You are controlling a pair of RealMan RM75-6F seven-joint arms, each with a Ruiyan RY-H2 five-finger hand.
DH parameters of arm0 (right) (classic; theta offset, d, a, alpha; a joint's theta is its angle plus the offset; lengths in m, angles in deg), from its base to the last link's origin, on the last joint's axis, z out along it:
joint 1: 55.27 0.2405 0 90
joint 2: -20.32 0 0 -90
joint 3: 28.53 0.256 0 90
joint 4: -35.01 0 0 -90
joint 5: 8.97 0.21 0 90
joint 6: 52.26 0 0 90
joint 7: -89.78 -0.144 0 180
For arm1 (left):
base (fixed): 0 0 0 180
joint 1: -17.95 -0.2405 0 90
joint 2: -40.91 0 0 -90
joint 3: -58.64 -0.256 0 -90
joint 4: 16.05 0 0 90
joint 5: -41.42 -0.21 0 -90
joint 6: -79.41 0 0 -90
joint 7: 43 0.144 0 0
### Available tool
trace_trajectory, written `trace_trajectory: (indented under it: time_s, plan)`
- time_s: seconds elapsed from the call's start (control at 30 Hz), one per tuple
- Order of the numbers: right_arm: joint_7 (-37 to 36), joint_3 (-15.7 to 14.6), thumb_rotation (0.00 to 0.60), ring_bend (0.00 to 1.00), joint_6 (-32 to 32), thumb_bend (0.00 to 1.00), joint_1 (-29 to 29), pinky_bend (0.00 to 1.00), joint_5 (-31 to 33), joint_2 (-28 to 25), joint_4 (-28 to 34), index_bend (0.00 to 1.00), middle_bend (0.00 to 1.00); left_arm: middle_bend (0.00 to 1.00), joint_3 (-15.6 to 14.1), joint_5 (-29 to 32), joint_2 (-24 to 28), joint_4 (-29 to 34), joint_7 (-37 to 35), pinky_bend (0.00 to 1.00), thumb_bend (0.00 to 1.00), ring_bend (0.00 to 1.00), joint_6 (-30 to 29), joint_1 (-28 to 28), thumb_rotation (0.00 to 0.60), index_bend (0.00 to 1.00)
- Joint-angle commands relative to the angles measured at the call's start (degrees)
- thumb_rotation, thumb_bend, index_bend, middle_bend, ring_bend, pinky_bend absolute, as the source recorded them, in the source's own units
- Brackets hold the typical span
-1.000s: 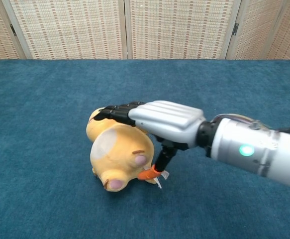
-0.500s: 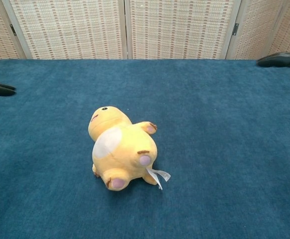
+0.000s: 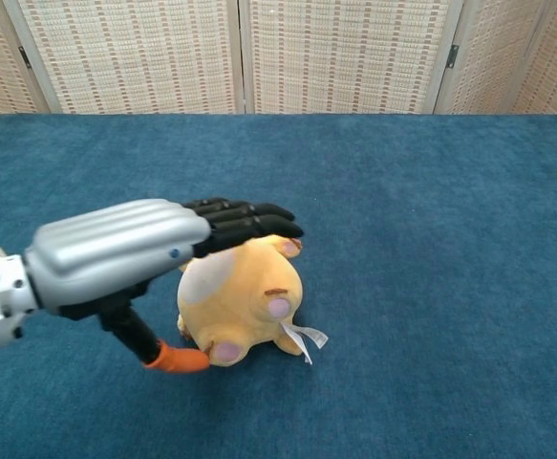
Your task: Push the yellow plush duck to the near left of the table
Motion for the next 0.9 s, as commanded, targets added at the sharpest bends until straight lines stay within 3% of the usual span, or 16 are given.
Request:
trace_trajectory:
  time_s: [0.03, 0.23, 0.37, 0.5, 0.57, 0.63, 0.7, 0.77, 0.9]
  plan:
    - [-2.12, 0.31, 0.600, 0.00, -1.27, 0.01, -1.07, 0.00, -0.90, -0.96, -0.77, 0.00, 0.00, 0.00, 3.38, 6.42, -7.33, -4.99, 5.76, 0.03, 0.22, 0.00, 5.93, 5.17, 0.600, 0.00]
    - [-2.49, 0.60, 0.600, 0.00, -2.58, 0.02, -2.22, 0.00, -2.78, -1.23, -1.30, 0.00, 0.00, 0.00, 4.40, 11.38, -11.72, -11.41, 6.13, 0.02, 0.22, 0.00, 9.05, 8.60, 0.600, 0.00]
    - [-2.86, 0.05, 0.600, 0.00, -1.89, 0.02, -2.27, 0.00, -4.75, -1.72, -1.29, 0.00, 0.00, 0.00, 4.32, 11.65, -13.82, -16.43, 7.64, 0.04, 0.22, 0.00, 6.68, 9.47, 0.600, 0.00]
    - [-4.25, -0.50, 0.600, 0.00, -0.98, 0.03, -1.88, 0.00, -6.42, -2.28, -1.28, 0.00, 0.00, 0.03, 3.08, 10.48, -14.67, -19.73, 9.81, 0.21, 0.28, 0.02, 1.66, 8.30, 0.600, 0.06]
    - [-4.19, -0.42, 0.600, 0.00, -0.39, 0.03, -1.74, 0.00, -6.68, -2.29, -1.27, 0.00, 0.00, 0.16, 2.62, 9.57, -15.21, -20.76, 10.51, 0.40, 0.39, 0.14, -2.42, 7.02, 0.600, 0.19]
    - [-4.10, -0.47, 0.600, 0.00, 0.34, 0.04, -1.58, 0.00, -6.96, -2.35, -1.05, 0.00, 0.00, 0.44, 1.88, 7.39, -16.10, -22.48, 11.10, 0.69, 0.56, 0.40, -7.85, 5.49, 0.600, 0.41]
    - [-4.07, -0.44, 0.600, 0.00, 0.82, 0.04, -1.50, 0.00, -7.05, -2.41, -0.79, 0.00, 0.00, 0.64, 0.94, 6.11, -16.24, -23.23, 10.50, 0.88, 0.67, 0.58, -11.00, 4.35, 0.600, 0.58]
    - [-3.69, -0.28, 0.600, 0.00, 1.14, 0.04, -1.52, 0.00, -7.14, -2.34, -0.54, 0.00, 0.00, 0.78, -0.05, 5.18, -15.77, -23.35, 9.96, 0.98, 0.73, 0.69, -13.53, 3.22, 0.600, 0.69]
    - [-2.79, -0.32, 0.600, 0.00, 2.36, 0.04, -1.42, 0.00, -7.42, -2.23, -0.16, 0.00, 0.00, 0.85, -1.81, 2.63, -13.06, -21.67, 10.13, 1.00, 0.76, 0.74, -17.74, 1.61, 0.600, 0.72]
